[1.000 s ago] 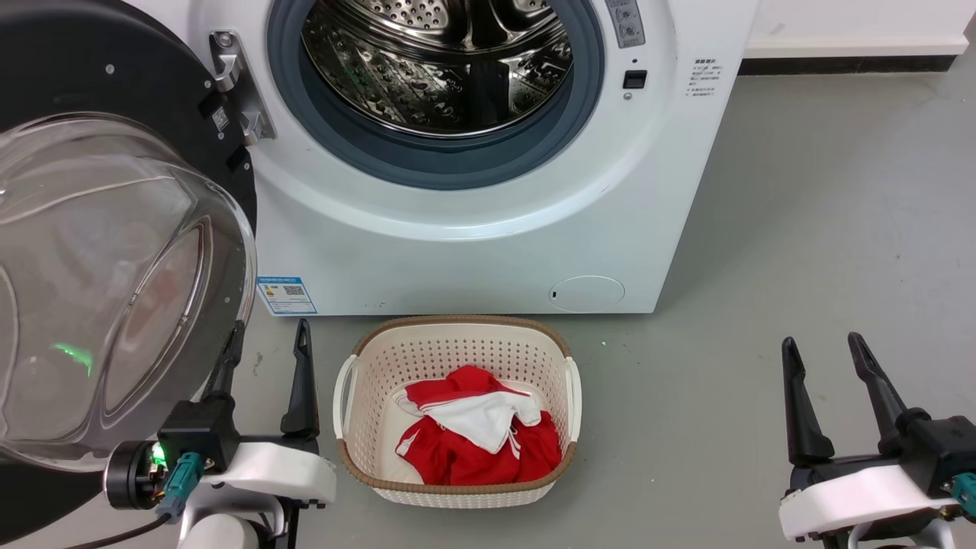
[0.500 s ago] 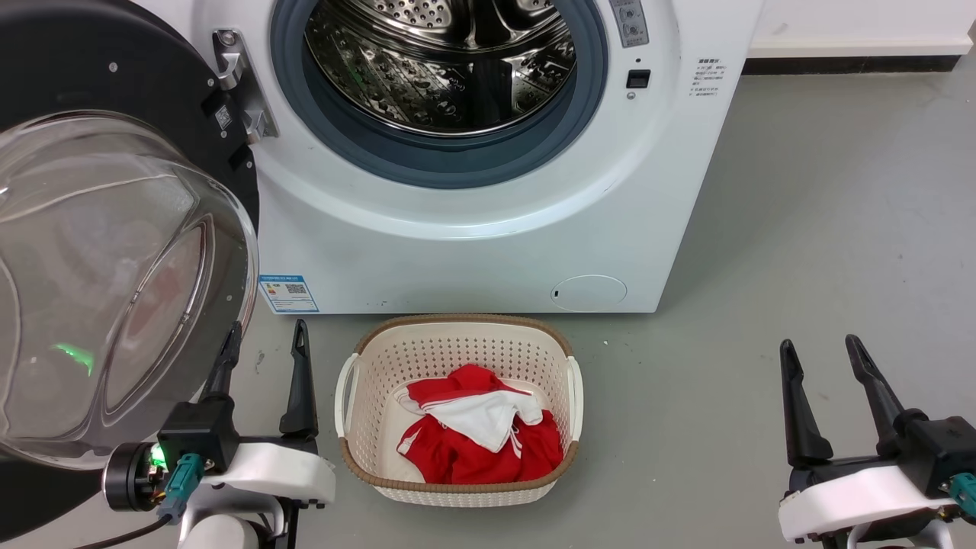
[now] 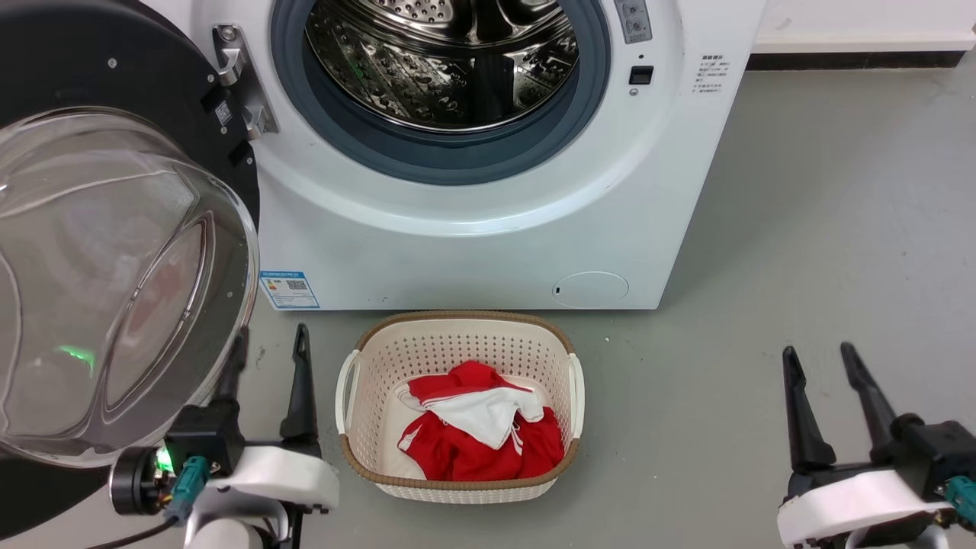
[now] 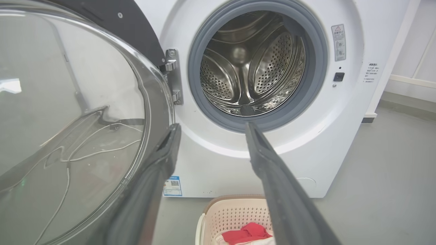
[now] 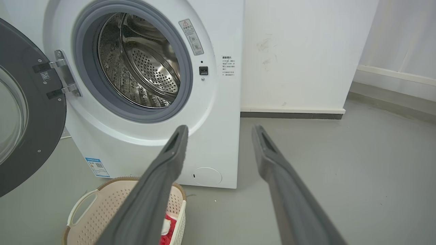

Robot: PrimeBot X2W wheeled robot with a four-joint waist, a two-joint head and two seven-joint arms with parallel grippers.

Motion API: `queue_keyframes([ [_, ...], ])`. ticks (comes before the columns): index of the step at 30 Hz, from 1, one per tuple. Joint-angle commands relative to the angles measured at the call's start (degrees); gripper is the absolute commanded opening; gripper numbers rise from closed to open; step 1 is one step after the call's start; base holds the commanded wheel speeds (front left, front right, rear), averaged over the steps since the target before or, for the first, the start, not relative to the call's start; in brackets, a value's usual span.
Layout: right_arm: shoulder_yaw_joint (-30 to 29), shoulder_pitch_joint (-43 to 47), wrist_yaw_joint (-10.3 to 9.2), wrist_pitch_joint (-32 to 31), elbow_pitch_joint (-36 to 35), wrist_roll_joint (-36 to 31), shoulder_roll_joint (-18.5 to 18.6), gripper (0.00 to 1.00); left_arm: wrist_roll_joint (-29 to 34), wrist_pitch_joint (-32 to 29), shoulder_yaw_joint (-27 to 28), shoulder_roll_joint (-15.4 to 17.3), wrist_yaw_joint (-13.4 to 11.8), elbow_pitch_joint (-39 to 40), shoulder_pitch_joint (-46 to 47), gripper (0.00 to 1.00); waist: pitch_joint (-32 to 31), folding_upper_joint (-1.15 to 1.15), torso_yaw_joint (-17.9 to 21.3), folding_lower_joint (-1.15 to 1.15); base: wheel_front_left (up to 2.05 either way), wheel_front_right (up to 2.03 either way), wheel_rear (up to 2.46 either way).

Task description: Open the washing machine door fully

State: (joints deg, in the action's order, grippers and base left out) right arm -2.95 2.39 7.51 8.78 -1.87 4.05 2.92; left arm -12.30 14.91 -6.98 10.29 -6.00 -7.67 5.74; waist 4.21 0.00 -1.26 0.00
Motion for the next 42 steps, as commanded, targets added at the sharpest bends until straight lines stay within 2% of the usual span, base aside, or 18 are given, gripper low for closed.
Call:
queue_keyframes([
  [1, 0.02, 0.11, 0.0, 0.02, 0.25, 0.04, -0.01, 0.0, -0.05, -0.05, -0.04, -0.08, 0.0, -0.21, -0.12, 0.0, 0.0, 0.0, 0.0, 0.0, 0.0, 0.0, 0.0],
  [3, 0.21, 0.56, 0.0, 0.03, 0.97, 0.69, -0.01, 0.0, -0.71, -0.33, 0.02, -0.37, 0.1, -1.04, -0.66, 0.0, -0.02, 0.0, 0.01, 0.0, 0.0, 0.0, 0.0],
  [26, 0.73, -2.28, -0.01, -3.15, 5.2, 27.82, 1.31, 0.0, -23.87, -6.52, 4.01, -2.41, 4.05, -2.53, -0.16, 0.0, -0.76, 0.0, 0.24, 0.0, 0.0, 0.0, 0.0],
  [42, 0.67, -3.65, -0.01, -5.08, 7.44, 41.61, 1.7, 0.0, -36.0, -9.74, 6.1, -3.46, 6.13, -3.33, 0.1, 0.0, -1.25, 0.0, 0.39, 0.0, 0.0, 0.0, 0.0],
])
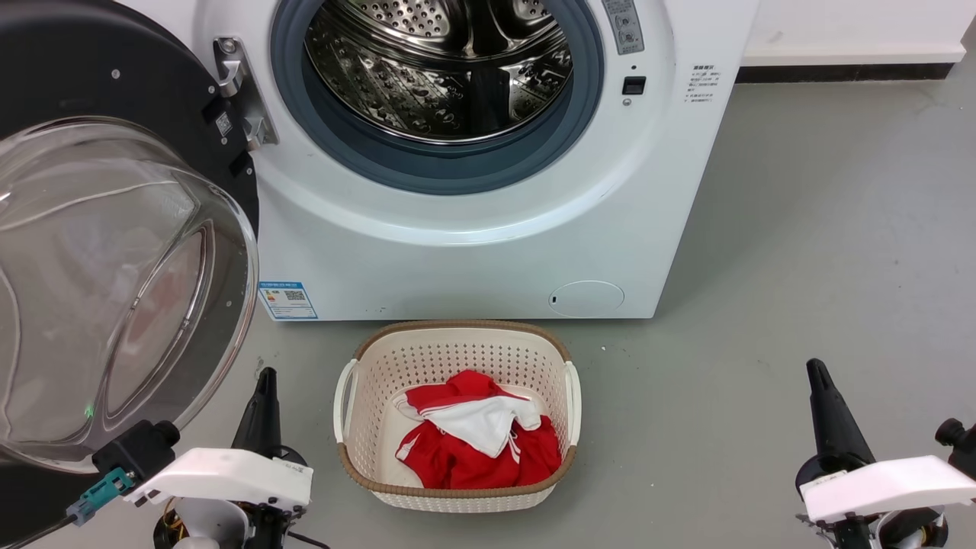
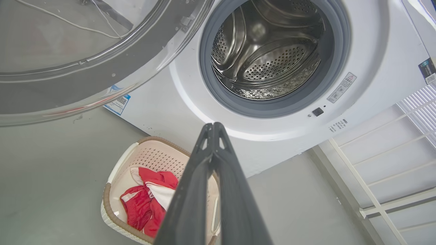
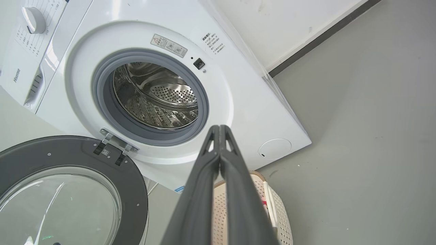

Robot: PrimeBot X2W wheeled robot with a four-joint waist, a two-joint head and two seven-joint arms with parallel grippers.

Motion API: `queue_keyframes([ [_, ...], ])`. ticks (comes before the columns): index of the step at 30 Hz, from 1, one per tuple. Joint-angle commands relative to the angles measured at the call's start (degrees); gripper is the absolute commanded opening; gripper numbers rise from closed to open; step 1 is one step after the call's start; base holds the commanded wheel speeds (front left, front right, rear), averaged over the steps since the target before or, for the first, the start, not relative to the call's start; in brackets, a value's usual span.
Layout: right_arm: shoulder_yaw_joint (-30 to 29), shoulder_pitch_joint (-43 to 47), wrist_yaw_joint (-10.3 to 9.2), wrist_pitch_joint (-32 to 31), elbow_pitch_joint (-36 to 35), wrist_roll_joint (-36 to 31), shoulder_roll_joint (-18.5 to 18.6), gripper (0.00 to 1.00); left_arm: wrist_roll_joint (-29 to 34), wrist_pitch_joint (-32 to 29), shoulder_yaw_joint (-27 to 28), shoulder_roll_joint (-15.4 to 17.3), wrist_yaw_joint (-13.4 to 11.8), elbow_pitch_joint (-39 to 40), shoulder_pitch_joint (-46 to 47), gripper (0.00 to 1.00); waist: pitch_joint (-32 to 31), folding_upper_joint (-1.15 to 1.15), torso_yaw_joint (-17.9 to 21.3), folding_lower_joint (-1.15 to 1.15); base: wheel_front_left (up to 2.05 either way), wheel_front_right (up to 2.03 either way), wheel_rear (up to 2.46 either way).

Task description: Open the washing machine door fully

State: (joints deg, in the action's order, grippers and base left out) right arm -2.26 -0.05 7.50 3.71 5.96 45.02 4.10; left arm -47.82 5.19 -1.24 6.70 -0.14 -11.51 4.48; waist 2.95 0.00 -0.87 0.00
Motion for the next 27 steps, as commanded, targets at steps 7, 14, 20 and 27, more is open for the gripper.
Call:
queue_keyframes([
  [7, -0.13, -1.91, 0.0, -0.85, 0.52, 6.26, 0.61, 0.0, -5.48, -1.36, 1.23, -0.35, 1.11, 0.16, 1.42, 0.0, -0.21, 0.0, 0.07, 0.0, 0.0, 0.0, 0.0],
  [14, -0.28, -2.36, 0.0, -1.73, 1.4, 11.5, 0.67, 0.0, -10.16, -2.63, 2.03, -0.77, 1.88, -0.13, 1.51, 0.0, -0.44, 0.0, 0.14, 0.0, 0.0, 0.0, 0.0],
  [20, -0.41, -2.85, 0.0, -2.37, 2.12, 15.69, 0.69, 0.0, -13.93, -3.63, 2.71, -1.08, 2.56, -0.39, 1.6, 0.0, -0.63, 0.0, 0.2, 0.0, 0.0, 0.0, 0.0],
  [27, -0.59, -3.25, 0.0, -3.19, 2.88, 20.25, 0.7, 0.0, -18.05, -4.73, 3.36, -1.45, 3.3, -0.68, 1.68, 0.0, -0.86, 0.0, 0.27, 0.0, 0.0, 0.0, 0.0],
])
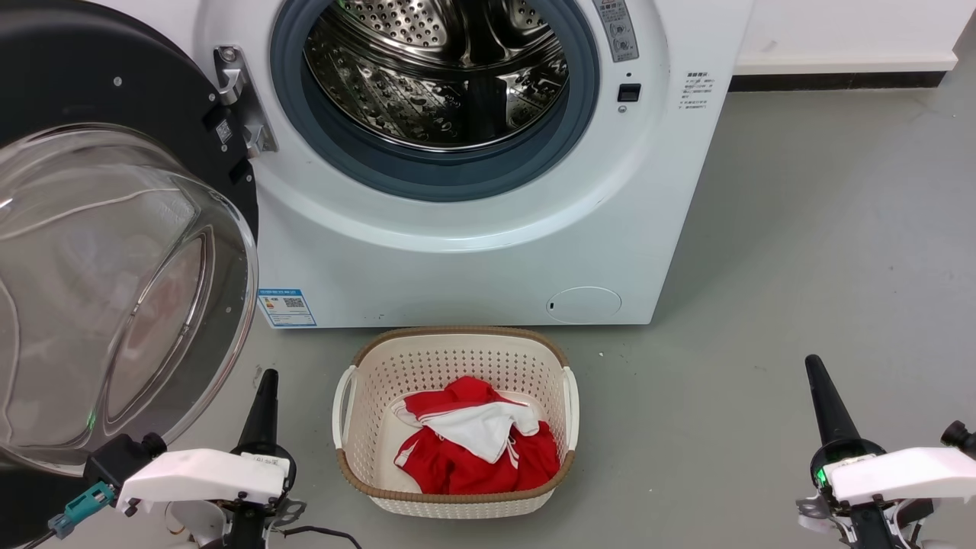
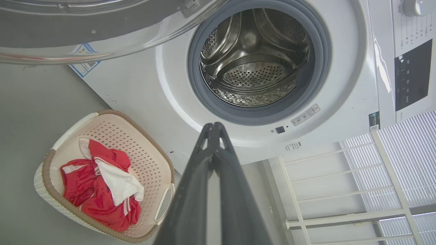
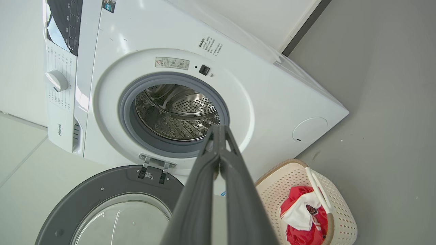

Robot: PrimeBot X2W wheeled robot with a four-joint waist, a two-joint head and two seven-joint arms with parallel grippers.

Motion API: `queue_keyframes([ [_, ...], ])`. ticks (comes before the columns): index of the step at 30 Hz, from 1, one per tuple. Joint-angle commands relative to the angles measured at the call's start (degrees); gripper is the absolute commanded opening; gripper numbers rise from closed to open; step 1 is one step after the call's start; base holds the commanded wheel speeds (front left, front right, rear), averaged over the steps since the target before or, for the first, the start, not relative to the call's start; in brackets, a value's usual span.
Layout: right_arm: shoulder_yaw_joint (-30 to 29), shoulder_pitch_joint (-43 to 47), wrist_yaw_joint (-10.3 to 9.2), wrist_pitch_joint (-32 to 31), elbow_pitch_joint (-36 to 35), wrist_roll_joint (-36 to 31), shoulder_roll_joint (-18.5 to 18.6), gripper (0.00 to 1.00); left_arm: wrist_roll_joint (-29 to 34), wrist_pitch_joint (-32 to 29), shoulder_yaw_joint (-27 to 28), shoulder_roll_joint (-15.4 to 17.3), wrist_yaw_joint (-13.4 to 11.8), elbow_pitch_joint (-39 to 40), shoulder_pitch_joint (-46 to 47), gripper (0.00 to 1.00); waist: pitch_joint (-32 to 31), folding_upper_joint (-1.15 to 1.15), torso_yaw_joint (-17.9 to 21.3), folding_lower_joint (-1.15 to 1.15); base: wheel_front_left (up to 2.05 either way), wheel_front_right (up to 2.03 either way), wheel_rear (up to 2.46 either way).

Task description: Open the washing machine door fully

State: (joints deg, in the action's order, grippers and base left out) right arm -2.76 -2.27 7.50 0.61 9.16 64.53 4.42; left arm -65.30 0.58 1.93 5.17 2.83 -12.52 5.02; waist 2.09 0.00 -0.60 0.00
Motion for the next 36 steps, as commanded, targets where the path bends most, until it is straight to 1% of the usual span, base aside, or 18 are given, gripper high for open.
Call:
queue_keyframes([
  [1, -0.11, -1.12, 0.0, -0.19, -0.21, 1.36, 0.37, 0.0, -1.15, -0.31, 0.3, 0.03, 0.38, 0.28, 1.16, 0.0, -0.03, 0.0, 0.01, 0.0, 0.0, 0.0, 0.0],
  [17, -0.6, -2.12, 0.0, -1.92, 1.41, 10.65, 0.3, 0.0, -9.6, -2.55, 1.78, -0.78, 1.92, -0.33, 1.31, 0.0, -0.55, 0.0, 0.17, 0.0, 0.0, 0.0, 0.0],
  [36, -1.19, -3.11, -0.01, -3.71, 3.15, 20.0, 0.1, 0.0, -18.29, -4.89, 3.3, -1.53, 3.34, -0.99, 1.31, 0.0, -1.16, 0.0, 0.36, 0.0, 0.0, 0.0, 0.0],
])
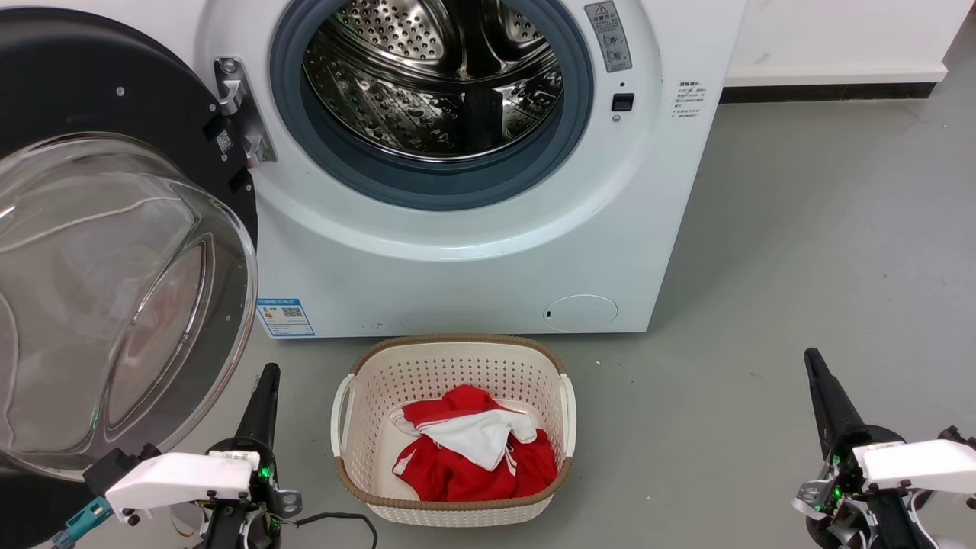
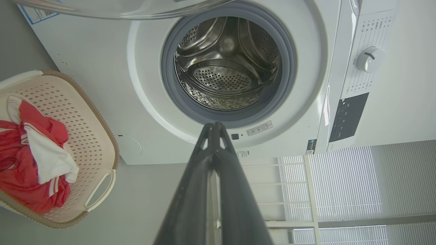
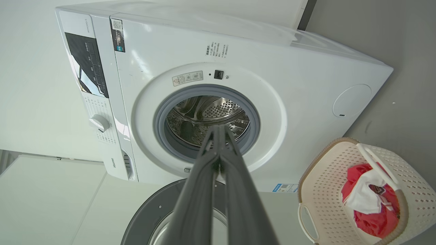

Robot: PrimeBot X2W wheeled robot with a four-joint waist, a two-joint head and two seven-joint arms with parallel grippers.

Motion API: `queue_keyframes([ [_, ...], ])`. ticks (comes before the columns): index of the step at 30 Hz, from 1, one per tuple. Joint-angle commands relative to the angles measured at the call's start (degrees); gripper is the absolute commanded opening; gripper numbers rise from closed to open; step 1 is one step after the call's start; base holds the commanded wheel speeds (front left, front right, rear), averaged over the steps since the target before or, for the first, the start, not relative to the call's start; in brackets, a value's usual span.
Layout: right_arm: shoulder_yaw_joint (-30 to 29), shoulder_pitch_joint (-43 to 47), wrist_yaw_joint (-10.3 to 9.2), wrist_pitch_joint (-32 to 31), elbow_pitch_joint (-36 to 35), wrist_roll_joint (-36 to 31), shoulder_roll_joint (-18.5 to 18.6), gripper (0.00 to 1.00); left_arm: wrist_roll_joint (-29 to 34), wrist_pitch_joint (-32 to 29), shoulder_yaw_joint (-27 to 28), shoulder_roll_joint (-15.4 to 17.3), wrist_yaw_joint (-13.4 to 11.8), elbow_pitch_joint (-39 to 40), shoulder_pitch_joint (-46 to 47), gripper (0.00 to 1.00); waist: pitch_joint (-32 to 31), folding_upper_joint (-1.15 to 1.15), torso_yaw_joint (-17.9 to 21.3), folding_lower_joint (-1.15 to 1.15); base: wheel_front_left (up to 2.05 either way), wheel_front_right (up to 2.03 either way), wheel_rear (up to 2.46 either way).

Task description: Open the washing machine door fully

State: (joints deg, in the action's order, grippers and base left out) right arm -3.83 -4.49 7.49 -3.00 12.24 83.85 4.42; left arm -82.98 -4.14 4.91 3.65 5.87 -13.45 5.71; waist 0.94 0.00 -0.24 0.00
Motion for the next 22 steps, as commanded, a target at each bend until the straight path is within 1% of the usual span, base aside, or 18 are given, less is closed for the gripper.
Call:
queue_keyframes([
  [1, -0.16, -0.91, 0.01, -0.21, 0.13, 1.14, 0.09, 0.0, -1.09, -0.32, 0.4, -0.04, 0.37, -0.1, 0.63, 0.0, -0.04, 0.0, 0.01, 0.0, 0.0, 0.0, 0.0],
  [22, -0.81, -1.83, 0.0, -2.03, 1.77, 9.92, -0.21, 0.0, -9.18, -2.48, 1.82, -0.84, 1.75, -0.67, 0.73, 0.0, -0.72, 0.0, 0.22, 0.0, 0.0, 0.0, 0.0],
])
